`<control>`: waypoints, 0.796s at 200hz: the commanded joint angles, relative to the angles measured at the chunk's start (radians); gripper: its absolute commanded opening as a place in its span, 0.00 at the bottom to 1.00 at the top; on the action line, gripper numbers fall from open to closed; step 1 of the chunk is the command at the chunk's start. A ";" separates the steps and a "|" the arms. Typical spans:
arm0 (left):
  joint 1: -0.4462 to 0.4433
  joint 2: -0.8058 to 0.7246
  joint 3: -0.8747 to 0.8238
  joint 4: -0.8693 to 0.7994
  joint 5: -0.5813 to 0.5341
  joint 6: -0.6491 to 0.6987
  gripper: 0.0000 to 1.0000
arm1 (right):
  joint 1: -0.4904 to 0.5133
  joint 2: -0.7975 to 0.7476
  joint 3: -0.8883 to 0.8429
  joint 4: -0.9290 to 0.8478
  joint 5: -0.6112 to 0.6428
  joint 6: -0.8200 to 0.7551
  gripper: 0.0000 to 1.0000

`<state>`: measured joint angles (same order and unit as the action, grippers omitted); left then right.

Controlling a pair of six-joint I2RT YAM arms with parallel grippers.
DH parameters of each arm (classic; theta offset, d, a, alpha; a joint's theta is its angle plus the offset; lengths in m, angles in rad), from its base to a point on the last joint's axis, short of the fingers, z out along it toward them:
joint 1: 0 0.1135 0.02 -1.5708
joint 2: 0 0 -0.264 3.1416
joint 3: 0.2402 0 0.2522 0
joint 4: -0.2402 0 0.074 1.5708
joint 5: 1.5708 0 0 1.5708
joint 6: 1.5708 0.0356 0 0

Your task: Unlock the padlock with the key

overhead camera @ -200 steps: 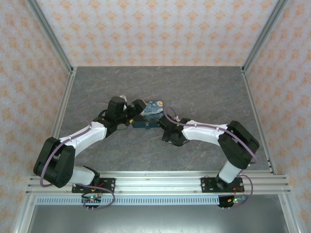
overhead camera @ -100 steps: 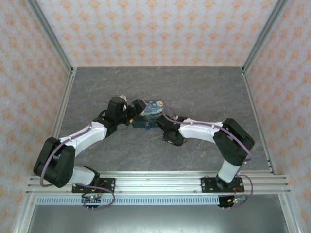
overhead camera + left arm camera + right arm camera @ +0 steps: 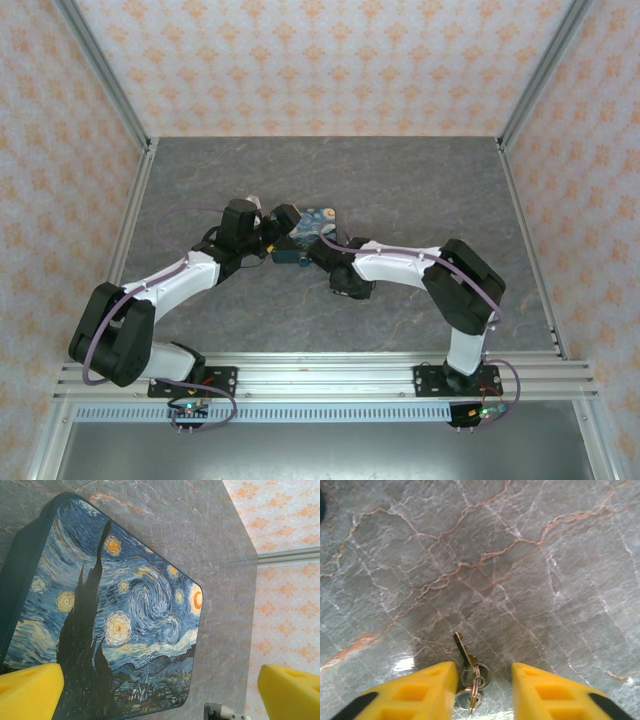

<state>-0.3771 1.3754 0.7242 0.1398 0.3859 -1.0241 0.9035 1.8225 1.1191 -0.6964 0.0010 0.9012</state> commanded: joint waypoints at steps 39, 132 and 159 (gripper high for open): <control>0.008 -0.008 -0.009 0.012 0.006 0.004 1.00 | 0.027 0.026 -0.127 0.171 -0.176 -0.006 0.05; 0.007 -0.003 -0.007 0.014 0.009 -0.004 1.00 | -0.095 -0.214 -0.407 0.510 -0.272 -0.077 0.00; 0.007 0.000 -0.006 0.016 0.014 -0.005 1.00 | -0.096 -0.228 -0.421 0.529 -0.277 -0.084 0.00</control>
<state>-0.3771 1.3754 0.7227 0.1398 0.3862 -1.0241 0.7994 1.5627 0.7437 -0.2188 -0.2066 0.8417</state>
